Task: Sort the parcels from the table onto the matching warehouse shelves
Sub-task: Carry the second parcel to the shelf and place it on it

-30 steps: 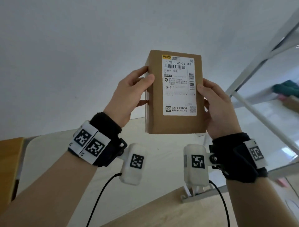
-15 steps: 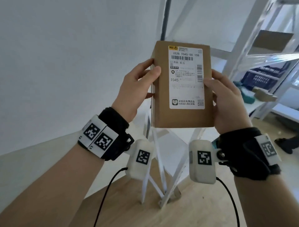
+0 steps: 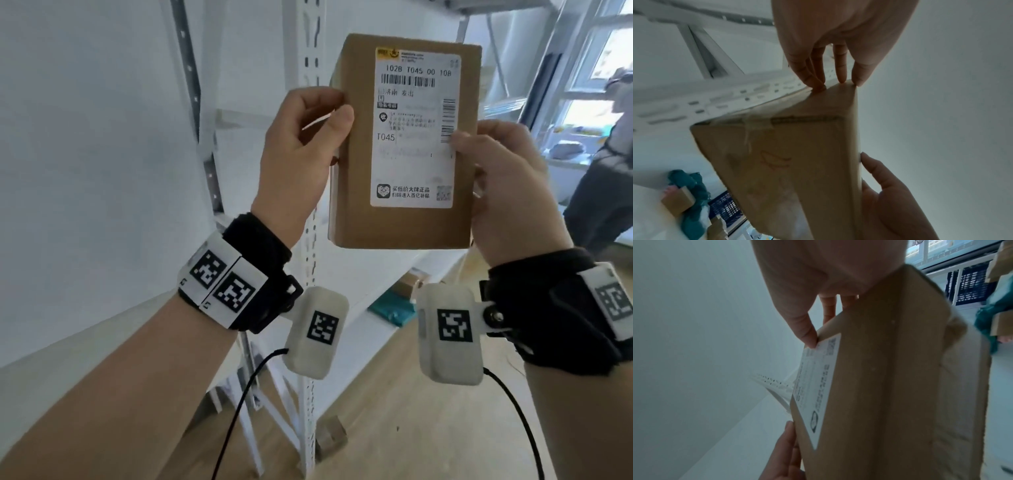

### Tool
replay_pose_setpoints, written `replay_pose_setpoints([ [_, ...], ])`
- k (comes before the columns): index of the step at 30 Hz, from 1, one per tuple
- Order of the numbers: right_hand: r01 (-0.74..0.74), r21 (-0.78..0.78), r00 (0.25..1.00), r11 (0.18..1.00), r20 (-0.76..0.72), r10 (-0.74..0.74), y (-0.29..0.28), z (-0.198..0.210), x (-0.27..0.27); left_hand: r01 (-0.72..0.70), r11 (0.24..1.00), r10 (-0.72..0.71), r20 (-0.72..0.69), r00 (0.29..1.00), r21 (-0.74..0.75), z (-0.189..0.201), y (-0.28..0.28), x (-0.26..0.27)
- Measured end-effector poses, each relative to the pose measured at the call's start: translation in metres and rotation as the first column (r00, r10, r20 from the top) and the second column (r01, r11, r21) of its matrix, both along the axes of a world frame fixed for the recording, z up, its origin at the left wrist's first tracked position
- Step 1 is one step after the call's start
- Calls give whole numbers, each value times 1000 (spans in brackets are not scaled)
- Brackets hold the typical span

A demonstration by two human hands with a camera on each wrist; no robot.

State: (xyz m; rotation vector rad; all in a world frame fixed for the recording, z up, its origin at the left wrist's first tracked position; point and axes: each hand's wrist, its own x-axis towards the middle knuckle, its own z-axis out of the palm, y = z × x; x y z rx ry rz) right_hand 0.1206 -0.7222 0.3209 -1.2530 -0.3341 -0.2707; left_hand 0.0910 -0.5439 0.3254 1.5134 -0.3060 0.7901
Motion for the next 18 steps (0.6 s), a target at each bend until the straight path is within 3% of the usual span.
replay_pose_setpoints([
  [9, 75, -9, 979, 997, 189, -72, -69, 42, 117, 139, 989, -125, 208, 970, -55, 27, -67, 131],
  [18, -146, -84, 943, 986, 289, 165, -77, 95, 266, -3, 994, 32, 268, 963, -109, 73, -77, 255],
])
